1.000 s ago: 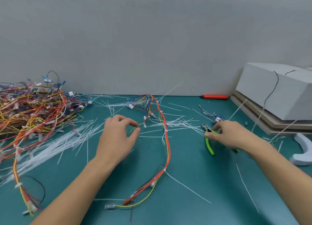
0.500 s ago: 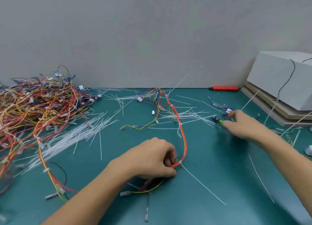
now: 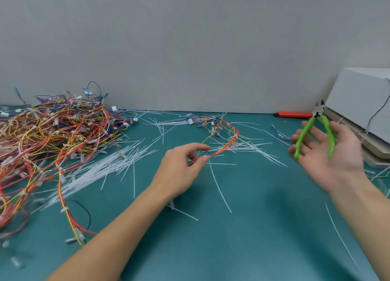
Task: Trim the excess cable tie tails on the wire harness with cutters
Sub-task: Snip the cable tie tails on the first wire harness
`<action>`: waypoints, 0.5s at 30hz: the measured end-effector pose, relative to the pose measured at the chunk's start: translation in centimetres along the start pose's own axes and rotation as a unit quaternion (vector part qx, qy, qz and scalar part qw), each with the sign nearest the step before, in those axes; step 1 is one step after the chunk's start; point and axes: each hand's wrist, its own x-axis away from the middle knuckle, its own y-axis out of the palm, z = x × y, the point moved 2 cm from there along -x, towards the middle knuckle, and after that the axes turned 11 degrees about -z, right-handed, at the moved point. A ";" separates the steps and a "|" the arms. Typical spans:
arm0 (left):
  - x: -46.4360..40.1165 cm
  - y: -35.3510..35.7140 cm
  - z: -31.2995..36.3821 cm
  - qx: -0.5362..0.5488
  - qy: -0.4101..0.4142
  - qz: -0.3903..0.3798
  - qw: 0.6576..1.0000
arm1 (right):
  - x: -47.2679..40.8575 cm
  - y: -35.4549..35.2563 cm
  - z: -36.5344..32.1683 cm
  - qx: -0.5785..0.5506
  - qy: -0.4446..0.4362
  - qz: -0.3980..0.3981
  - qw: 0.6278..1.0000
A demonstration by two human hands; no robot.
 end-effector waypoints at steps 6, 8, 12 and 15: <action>0.1 0.3 -0.3 -0.175 0.068 -0.024 0.982 | -0.1 4.1 4.2 0.060 -0.031 -0.115 0.991; 0.0 0.3 -0.6 -0.206 0.064 -0.032 0.976 | 0.2 4.1 6.5 0.103 -0.019 -0.139 0.985; -0.4 0.1 -1.0 -0.113 0.018 -0.050 0.992 | 0.9 3.5 9.2 0.248 -0.027 -0.205 0.946; -0.6 0.2 -0.7 0.147 -0.052 -0.098 0.983 | 1.2 3.2 9.8 0.355 -0.040 -0.237 0.903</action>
